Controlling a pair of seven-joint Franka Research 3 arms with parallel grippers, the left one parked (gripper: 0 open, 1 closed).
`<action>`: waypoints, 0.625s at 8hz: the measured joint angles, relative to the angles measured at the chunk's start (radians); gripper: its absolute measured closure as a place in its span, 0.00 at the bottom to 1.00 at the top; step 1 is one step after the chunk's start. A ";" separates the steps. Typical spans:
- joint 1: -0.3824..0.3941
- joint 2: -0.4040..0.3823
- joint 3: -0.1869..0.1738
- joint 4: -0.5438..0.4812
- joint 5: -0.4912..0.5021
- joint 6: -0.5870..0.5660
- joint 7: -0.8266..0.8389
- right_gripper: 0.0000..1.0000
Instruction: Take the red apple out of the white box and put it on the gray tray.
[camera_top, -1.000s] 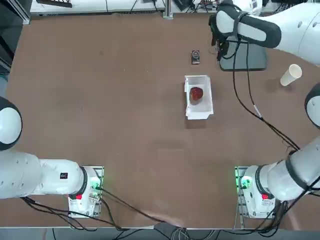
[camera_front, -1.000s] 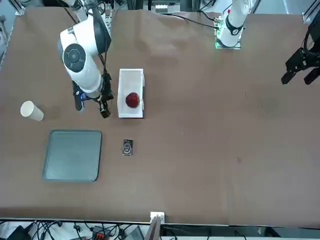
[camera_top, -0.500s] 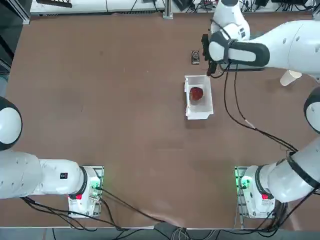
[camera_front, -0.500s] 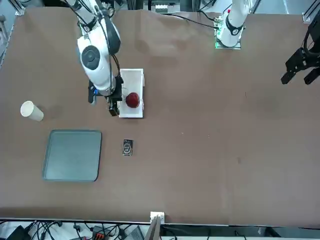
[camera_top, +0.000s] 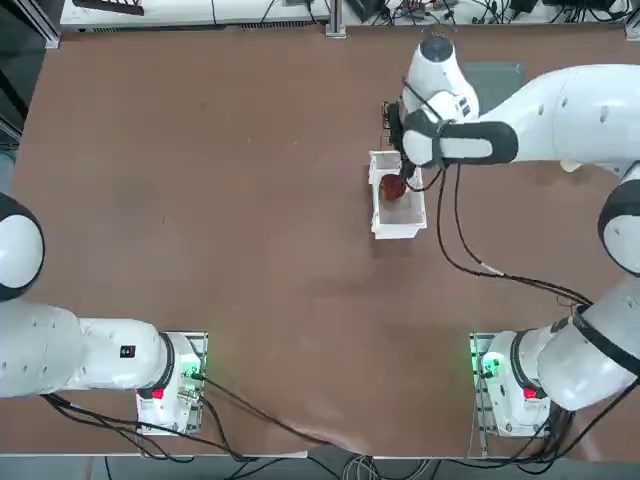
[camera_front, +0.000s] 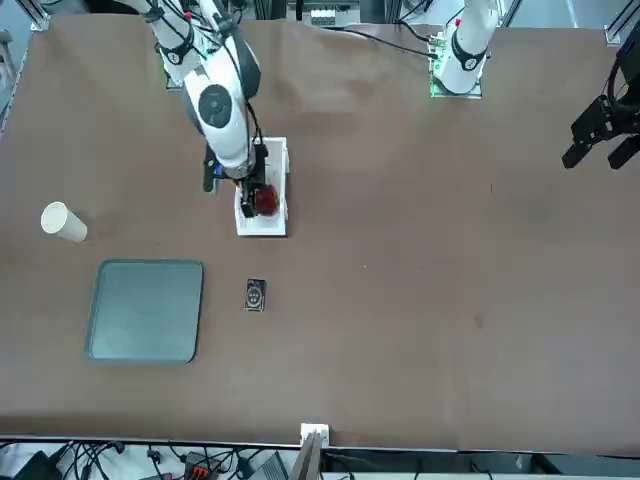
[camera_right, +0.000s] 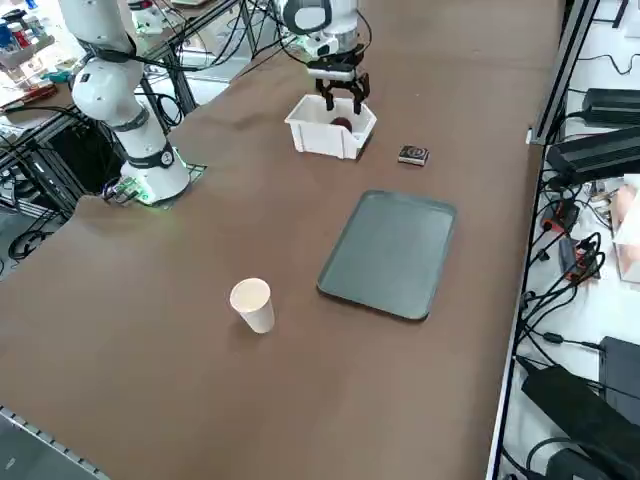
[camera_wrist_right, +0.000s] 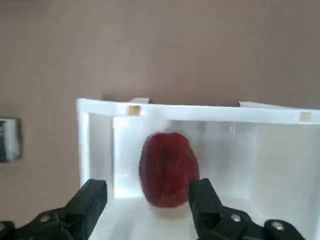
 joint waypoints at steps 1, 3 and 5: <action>0.010 0.020 0.000 -0.024 0.000 0.032 0.000 0.00; 0.027 0.055 0.000 -0.030 0.000 0.070 0.000 0.00; 0.026 0.057 -0.002 -0.030 0.000 0.074 0.000 0.00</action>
